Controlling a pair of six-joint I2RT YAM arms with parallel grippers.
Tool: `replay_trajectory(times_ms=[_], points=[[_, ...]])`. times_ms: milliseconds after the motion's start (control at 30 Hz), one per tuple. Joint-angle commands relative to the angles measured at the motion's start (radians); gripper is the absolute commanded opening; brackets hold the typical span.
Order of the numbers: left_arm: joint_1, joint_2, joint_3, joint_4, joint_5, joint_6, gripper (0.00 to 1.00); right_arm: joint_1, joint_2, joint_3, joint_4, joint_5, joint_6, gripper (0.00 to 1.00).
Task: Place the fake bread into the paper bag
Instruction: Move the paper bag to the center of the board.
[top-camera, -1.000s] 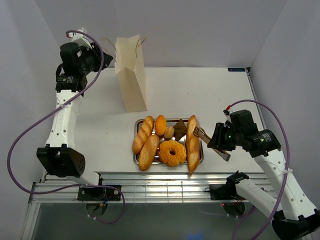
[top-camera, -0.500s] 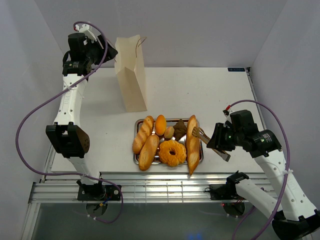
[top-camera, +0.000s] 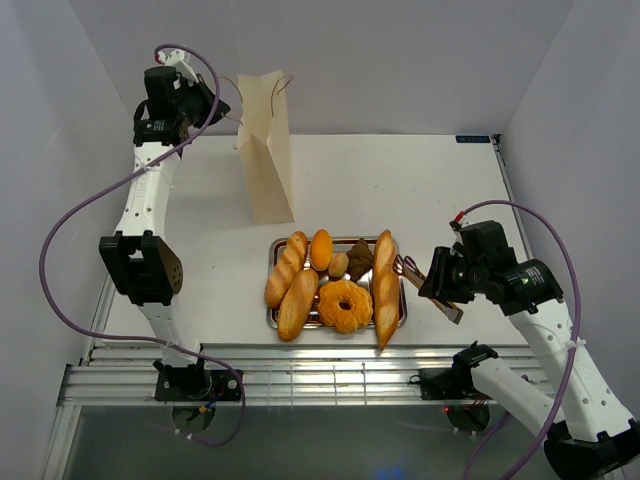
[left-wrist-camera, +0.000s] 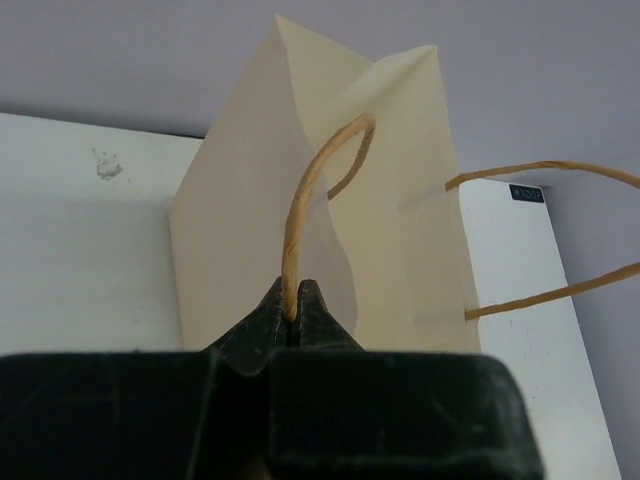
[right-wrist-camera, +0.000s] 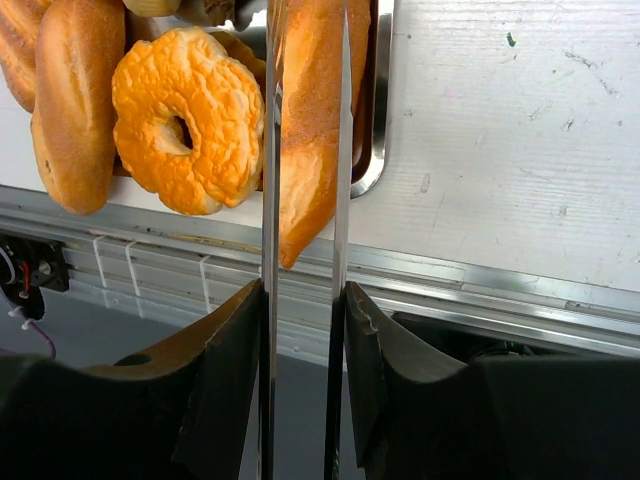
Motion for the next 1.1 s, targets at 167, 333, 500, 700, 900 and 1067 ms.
replay_trajectory(times_ms=[167, 333, 500, 700, 900, 1067], points=[[0.007, -0.303, -0.186, -0.013, -0.012, 0.048, 0.00, -0.003, -0.027, 0.018, 0.006, 0.011, 0.006, 0.43], [0.007, -0.421, -0.260, -0.056, 0.014, 0.050, 0.00, -0.003, -0.022, -0.011, 0.030, -0.018, 0.006, 0.43], [0.007, -0.567, -0.410, -0.058, 0.003, 0.053, 0.00, -0.003, -0.027, -0.040, 0.050, -0.032, 0.008, 0.44], [0.007, -0.705, -0.562, -0.023, 0.043, 0.030, 0.00, -0.003, -0.025, -0.062, 0.055, -0.032, 0.008, 0.46], [0.007, -0.770, -0.581, -0.009, 0.089, 0.022, 0.00, -0.002, -0.034, -0.077, 0.058, -0.038, 0.011, 0.48], [0.007, -0.790, -0.571, 0.016, 0.141, 0.039, 0.00, -0.003, -0.045, -0.092, 0.067, -0.056, 0.015, 0.48]])
